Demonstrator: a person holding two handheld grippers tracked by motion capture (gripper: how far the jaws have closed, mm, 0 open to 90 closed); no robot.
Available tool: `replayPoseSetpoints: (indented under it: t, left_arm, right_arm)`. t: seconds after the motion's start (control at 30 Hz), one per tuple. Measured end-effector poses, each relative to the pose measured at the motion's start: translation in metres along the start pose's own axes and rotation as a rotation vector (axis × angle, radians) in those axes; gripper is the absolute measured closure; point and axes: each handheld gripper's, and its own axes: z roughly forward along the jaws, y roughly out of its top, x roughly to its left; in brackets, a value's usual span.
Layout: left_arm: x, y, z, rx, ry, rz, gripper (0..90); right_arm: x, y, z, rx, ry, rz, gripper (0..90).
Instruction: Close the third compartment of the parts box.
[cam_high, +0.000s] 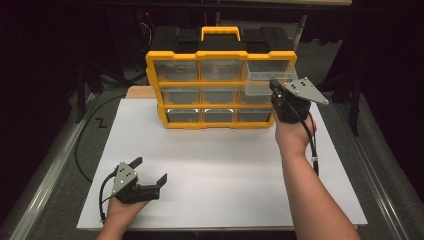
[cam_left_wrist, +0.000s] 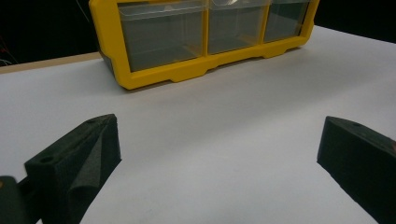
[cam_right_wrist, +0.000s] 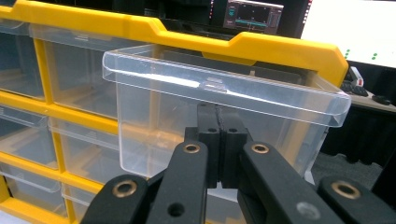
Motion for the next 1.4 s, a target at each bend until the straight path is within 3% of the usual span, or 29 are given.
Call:
replayPoseSetpoints:
  t: [0.67,1.4]
  left_arm:
    - [0.001,0.000,0.001,0.005,-0.005,0.000,0.3]
    - [0.002,0.000,0.000,-0.001,-0.005,-0.011,0.3]
  right_arm:
    - [-0.002,0.009,0.030,0.032,-0.037,-0.010,90.0]
    - [-0.005,0.005,0.058,0.067,-0.082,-0.044,90.0]
